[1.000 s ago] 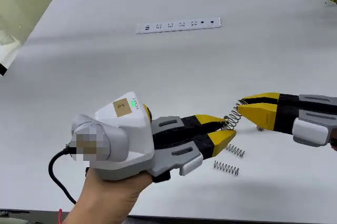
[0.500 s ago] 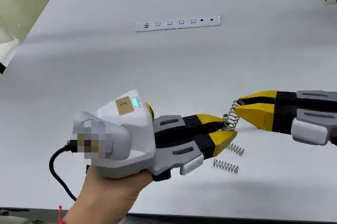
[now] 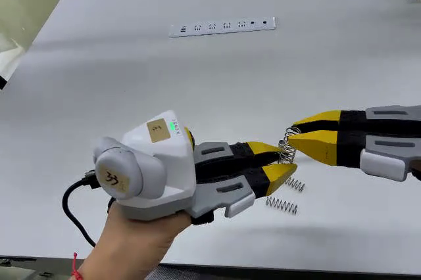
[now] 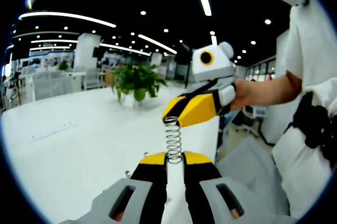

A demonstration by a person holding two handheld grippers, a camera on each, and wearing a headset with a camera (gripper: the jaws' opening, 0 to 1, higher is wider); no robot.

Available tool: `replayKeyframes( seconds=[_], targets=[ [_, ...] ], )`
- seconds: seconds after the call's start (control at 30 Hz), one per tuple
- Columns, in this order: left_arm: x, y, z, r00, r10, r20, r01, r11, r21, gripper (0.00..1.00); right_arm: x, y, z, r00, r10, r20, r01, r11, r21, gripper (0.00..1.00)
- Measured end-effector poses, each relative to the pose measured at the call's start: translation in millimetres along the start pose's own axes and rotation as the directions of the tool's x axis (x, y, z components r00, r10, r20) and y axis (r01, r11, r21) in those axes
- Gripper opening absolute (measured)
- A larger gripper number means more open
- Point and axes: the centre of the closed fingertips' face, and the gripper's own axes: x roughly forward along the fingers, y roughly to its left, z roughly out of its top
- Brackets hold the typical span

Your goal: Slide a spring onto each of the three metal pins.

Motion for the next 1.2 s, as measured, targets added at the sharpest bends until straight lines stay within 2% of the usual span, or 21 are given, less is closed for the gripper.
replayKeyframes(
  seconds=[0.3, 0.77, 0.9, 1.0, 1.1, 1.13, 1.17, 1.2],
  targets=[
    [-0.3, -1.0, -0.4, 1.0, -0.005, -0.002, 0.005, 1.0, 0.008, 0.1, 0.1, 1.3, -1.2, 0.9995, 0.006, -0.032, -0.008, 0.999, -0.045, 0.12],
    [1.0, -2.8, -0.4, 0.9999, -0.013, 0.001, 0.013, 1.0, 0.011, 0.1, -3.2, 0.4, -2.6, 0.9984, 0.017, -0.054, -0.021, 0.997, -0.069, 0.13],
    [1.9, -4.2, -1.0, 0.9998, -0.019, -0.007, 0.019, 1.0, 0.02, 0.1, -7.7, -0.6, -2.3, 0.9954, 0.026, -0.093, -0.035, 0.994, -0.101, 0.18],
    [3.5, -6.4, -2.9, 0.9994, -0.028, -0.022, 0.029, 0.999, 0.034, 0.1, -11.2, 2.2, 0.2, 0.9875, 0.055, -0.147, -0.079, 0.984, -0.159, 0.19],
    [5.6, -7.5, -4.1, 0.9989, -0.036, -0.031, 0.037, 0.999, 0.04, 0.1, -13.8, 2.8, 1.0, 0.9721, 0.07, -0.224, -0.123, 0.965, -0.23, 0.22],
    [6.7, -8.1, -4.8, 0.9986, -0.04, -0.035, 0.042, 0.998, 0.04, 0.1, -15.8, -2.9, -2.6, 0.9592, 0.076, -0.272, -0.152, 0.951, -0.269, 0.23],
    [7.3, -8.7, -5.2, 0.9983, -0.043, -0.038, 0.045, 0.998, 0.04, 0.1, -16.5, -3.3, -4.4, 0.9502, 0.079, -0.301, -0.17, 0.942, -0.289, 0.24],
    [8.1, -9.8, -5.7, 0.9979, -0.049, -0.043, 0.051, 0.998, 0.044, 0.1, -16.0, -1.1, -6.7, 0.9334, 0.088, -0.348, -0.204, 0.928, -0.313, 0.24]
  ],
)
